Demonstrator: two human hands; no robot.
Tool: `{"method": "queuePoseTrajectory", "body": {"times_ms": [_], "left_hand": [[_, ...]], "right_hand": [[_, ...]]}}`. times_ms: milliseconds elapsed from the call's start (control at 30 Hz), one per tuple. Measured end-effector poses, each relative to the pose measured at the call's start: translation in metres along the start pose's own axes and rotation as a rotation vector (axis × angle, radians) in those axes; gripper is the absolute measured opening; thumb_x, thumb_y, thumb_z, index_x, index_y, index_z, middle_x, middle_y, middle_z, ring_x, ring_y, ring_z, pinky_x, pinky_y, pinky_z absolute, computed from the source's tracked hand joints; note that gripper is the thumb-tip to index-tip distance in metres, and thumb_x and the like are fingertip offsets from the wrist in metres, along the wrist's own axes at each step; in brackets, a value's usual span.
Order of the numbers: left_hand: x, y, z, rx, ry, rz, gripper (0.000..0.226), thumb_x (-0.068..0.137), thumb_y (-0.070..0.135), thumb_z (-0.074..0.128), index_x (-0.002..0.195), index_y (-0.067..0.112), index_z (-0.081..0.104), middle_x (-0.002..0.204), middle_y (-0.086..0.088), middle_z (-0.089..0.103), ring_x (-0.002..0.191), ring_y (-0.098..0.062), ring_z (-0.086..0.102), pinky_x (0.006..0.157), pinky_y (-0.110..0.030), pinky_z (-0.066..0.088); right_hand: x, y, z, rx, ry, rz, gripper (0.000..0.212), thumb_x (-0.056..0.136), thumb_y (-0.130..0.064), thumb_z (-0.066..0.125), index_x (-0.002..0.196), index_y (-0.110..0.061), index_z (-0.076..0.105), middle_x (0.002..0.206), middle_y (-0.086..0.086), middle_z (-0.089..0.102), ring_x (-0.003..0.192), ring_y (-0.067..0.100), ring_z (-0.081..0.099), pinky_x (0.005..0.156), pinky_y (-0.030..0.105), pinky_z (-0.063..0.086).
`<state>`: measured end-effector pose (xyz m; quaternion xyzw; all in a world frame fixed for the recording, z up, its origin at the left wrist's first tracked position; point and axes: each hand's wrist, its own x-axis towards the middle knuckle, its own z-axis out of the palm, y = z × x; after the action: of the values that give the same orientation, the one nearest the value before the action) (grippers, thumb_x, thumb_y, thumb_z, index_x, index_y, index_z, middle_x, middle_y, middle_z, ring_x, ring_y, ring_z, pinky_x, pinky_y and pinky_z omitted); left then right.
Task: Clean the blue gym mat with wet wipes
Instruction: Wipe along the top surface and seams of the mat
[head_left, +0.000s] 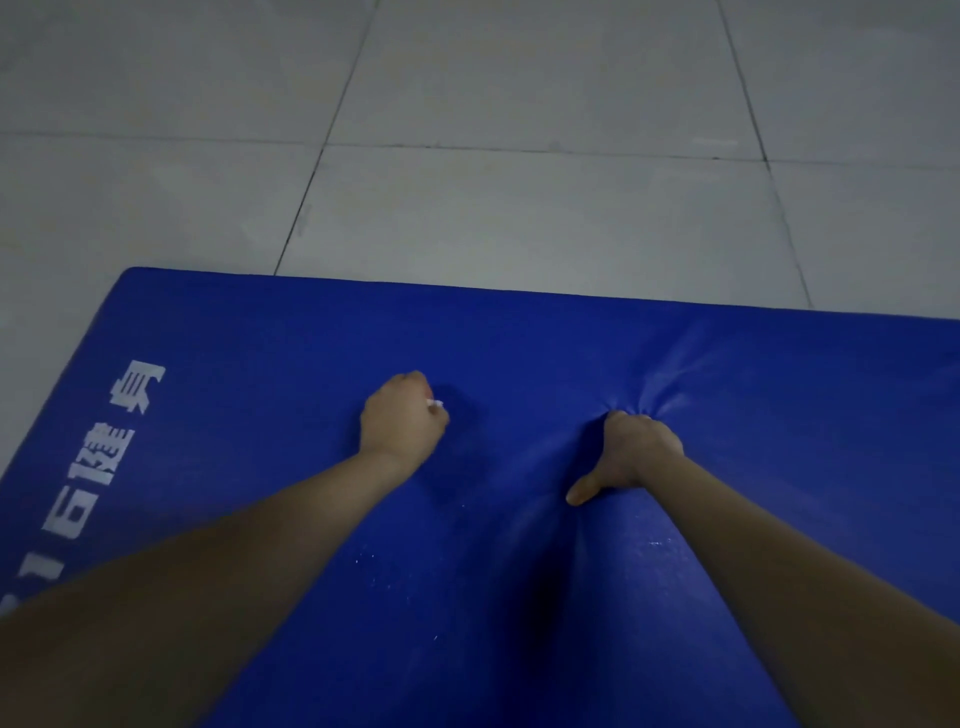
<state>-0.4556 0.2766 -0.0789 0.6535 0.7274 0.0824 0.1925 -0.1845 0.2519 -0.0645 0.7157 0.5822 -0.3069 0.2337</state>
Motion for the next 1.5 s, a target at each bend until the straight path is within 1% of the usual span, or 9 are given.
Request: {"method": "queuePoseTrajectory", "body": {"times_ms": [233, 400, 500, 633, 767, 900, 1167, 1367, 1500], "left_hand": [[-0.045, 0.098, 0.052, -0.023, -0.143, 0.388, 0.011, 0.096, 0.02, 0.056, 0.097, 0.01, 0.059, 0.104, -0.007, 0.06, 0.095, -0.025, 0.057, 0.08, -0.038, 0.047], [-0.05, 0.098, 0.056, 0.09, -0.149, 0.597, 0.017, 0.099, 0.024, 0.055, 0.108, 0.011, 0.06, 0.109, -0.005, 0.06, 0.105, -0.022, 0.056, 0.09, -0.032, 0.042], [-0.04, 0.075, 0.039, 0.103, -0.121, 0.53, 0.012, 0.099, 0.024, 0.056, 0.099, 0.012, 0.058, 0.101, -0.003, 0.06, 0.094, -0.022, 0.057, 0.081, -0.032, 0.043], [-0.029, 0.011, 0.008, 0.101, -0.122, 0.272, 0.015, 0.095, 0.02, 0.056, 0.084, 0.012, 0.052, 0.085, 0.002, 0.055, 0.076, -0.019, 0.055, 0.064, -0.033, 0.046], [-0.023, -0.055, -0.024, 0.113, -0.054, -0.007, 0.013, 0.095, 0.021, 0.059, 0.087, 0.011, 0.055, 0.089, -0.002, 0.058, 0.076, -0.022, 0.058, 0.067, -0.04, 0.053], [-0.024, -0.055, -0.025, 0.084, -0.011, -0.116, 0.013, 0.097, 0.018, 0.059, 0.09, 0.007, 0.057, 0.095, -0.008, 0.062, 0.081, -0.025, 0.06, 0.071, -0.045, 0.056], [-0.055, 0.057, 0.037, -0.057, -0.082, 0.168, 0.009, 0.096, 0.019, 0.058, 0.096, 0.011, 0.056, 0.102, -0.007, 0.061, 0.09, -0.025, 0.058, 0.075, -0.037, 0.048], [-0.072, 0.112, 0.069, -0.012, -0.17, 0.48, 0.017, 0.096, 0.015, 0.059, 0.113, 0.011, 0.059, 0.116, -0.007, 0.057, 0.111, -0.025, 0.055, 0.098, -0.036, 0.046], [-0.063, 0.09, 0.06, 0.04, -0.161, 0.53, 0.015, 0.102, 0.02, 0.05, 0.111, 0.011, 0.059, 0.112, -0.006, 0.058, 0.109, -0.025, 0.056, 0.101, -0.035, 0.046]], "right_hand": [[0.003, 0.003, 0.004, 0.009, 0.057, -0.025, 0.106, 0.039, -0.073, 0.087, 0.121, -0.016, 0.051, 0.118, 0.001, 0.06, 0.11, 0.024, 0.058, 0.081, 0.034, 0.049], [0.004, 0.003, 0.007, 0.014, 0.068, -0.025, 0.112, 0.036, -0.076, 0.086, 0.124, -0.017, 0.048, 0.12, 0.001, 0.058, 0.114, 0.024, 0.056, 0.078, 0.032, 0.045], [0.004, 0.005, 0.006, 0.012, 0.043, -0.043, 0.117, 0.034, -0.081, 0.083, 0.125, -0.018, 0.045, 0.124, 0.002, 0.056, 0.111, 0.024, 0.056, 0.076, 0.033, 0.046], [0.002, 0.006, 0.005, 0.002, 0.026, -0.063, 0.119, 0.037, -0.083, 0.082, 0.127, -0.015, 0.044, 0.126, 0.002, 0.055, 0.114, 0.026, 0.056, 0.082, 0.036, 0.05], [0.0, 0.005, 0.002, -0.007, 0.01, -0.069, 0.106, 0.039, -0.081, 0.083, 0.112, -0.018, 0.041, 0.119, 0.0, 0.054, 0.111, 0.025, 0.055, 0.09, 0.04, 0.052], [0.0, 0.002, -0.002, -0.021, -0.031, -0.058, 0.102, 0.041, -0.079, 0.085, 0.109, -0.019, 0.038, 0.118, 0.0, 0.051, 0.114, 0.026, 0.054, 0.093, 0.041, 0.051], [0.003, 0.004, 0.0, -0.039, -0.015, -0.04, 0.112, 0.042, -0.078, 0.085, 0.125, -0.014, 0.045, 0.123, 0.002, 0.054, 0.117, 0.027, 0.055, 0.094, 0.041, 0.052], [0.012, 0.007, 0.006, 0.011, 0.021, -0.031, 0.087, 0.064, -0.057, 0.085, 0.125, -0.012, 0.043, 0.123, 0.008, 0.058, 0.103, 0.026, 0.056, 0.078, 0.034, 0.047], [0.01, 0.014, 0.002, 0.012, -0.04, -0.059, 0.114, 0.047, -0.073, 0.085, 0.132, -0.012, 0.039, 0.127, 0.008, 0.053, 0.111, 0.026, 0.052, 0.081, 0.034, 0.046]]}}
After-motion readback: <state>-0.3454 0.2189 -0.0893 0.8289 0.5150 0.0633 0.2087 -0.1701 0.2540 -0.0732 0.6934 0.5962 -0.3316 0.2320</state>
